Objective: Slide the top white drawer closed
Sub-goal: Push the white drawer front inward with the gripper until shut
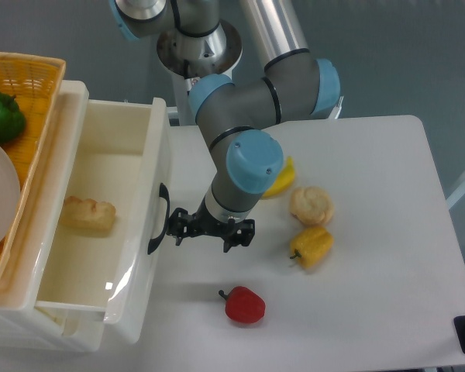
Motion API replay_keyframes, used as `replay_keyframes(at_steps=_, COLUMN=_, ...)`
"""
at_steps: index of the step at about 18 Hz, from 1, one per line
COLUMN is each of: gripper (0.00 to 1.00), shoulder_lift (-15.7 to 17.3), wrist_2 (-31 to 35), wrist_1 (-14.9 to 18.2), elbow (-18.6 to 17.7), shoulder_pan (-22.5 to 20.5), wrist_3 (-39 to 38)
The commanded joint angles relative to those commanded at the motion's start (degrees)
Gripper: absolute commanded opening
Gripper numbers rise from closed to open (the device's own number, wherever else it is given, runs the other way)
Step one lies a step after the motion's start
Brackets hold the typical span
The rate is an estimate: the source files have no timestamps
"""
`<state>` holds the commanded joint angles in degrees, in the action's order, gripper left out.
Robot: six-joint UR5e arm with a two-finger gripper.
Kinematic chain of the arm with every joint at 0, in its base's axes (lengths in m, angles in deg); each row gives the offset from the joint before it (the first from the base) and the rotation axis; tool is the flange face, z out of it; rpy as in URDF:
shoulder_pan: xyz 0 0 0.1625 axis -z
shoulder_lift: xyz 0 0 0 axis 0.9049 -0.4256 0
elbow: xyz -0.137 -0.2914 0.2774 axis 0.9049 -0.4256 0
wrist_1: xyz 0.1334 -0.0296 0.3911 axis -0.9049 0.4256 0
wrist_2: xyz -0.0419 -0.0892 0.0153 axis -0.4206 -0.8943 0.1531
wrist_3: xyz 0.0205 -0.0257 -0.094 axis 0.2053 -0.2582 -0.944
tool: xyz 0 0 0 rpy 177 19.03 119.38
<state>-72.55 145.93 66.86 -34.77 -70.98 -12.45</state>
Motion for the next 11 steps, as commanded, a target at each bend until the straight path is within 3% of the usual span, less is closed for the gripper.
replay_keyframes(at_steps=11, gripper=1.0, shoulder_lift=0.7, wrist_2=0.1, wrist_1=0.0, elbow=0.4, shoulder_pan=2.4, wrist_3=-0.1)
